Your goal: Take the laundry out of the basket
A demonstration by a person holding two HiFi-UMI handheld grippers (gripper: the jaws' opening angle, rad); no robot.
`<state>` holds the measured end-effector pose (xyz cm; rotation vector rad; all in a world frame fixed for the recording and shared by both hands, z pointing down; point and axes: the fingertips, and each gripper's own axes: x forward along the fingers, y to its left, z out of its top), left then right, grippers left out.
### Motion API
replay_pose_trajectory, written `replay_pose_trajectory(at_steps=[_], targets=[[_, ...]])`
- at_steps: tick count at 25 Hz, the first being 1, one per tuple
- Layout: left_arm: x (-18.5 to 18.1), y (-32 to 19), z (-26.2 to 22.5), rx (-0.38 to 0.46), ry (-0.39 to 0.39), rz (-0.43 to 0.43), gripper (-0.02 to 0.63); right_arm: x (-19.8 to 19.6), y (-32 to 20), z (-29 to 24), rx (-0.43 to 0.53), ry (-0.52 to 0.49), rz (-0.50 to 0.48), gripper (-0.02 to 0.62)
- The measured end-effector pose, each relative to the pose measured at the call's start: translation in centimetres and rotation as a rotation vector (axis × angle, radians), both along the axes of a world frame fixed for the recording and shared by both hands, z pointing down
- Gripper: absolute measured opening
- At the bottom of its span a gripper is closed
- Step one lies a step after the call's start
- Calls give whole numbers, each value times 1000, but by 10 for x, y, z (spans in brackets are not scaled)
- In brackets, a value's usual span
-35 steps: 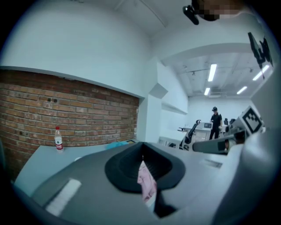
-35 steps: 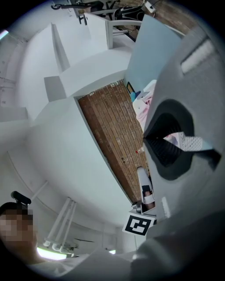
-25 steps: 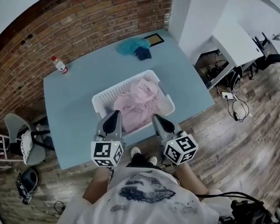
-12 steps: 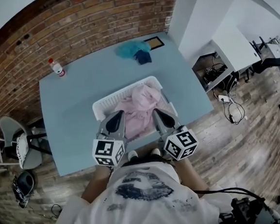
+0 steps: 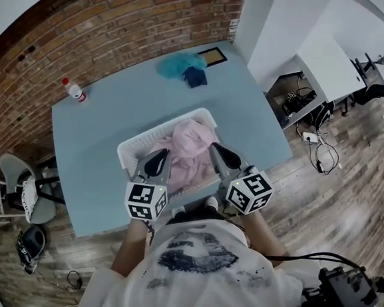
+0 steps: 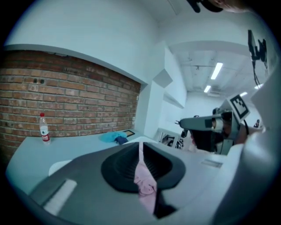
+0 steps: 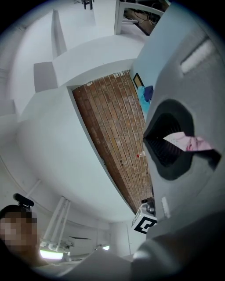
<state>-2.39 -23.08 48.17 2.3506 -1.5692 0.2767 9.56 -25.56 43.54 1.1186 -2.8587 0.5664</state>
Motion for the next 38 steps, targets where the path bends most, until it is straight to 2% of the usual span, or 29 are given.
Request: replay_pose_trajectory(at_steps=[2, 9, 15, 19, 31, 38], targets=[[3, -7, 7, -34, 9, -1, -1, 6, -8, 2, -9, -3, -6, -3], [25, -27, 44, -159, 12, 46, 143, 22, -29, 14, -36, -5, -23, -3], [37, -41, 71, -245, 10, 58, 333, 32, -45, 20, -53, 3, -29, -3], [44, -48, 87, -300, 29, 67, 433, 33, -53, 21, -59, 8, -40, -3], [58, -82, 118, -376, 76, 62, 544, 36, -65, 25, -69, 23, -64, -3], [69, -95, 137, -402, 58, 67, 545, 46, -67, 28, -77, 24, -56, -3]])
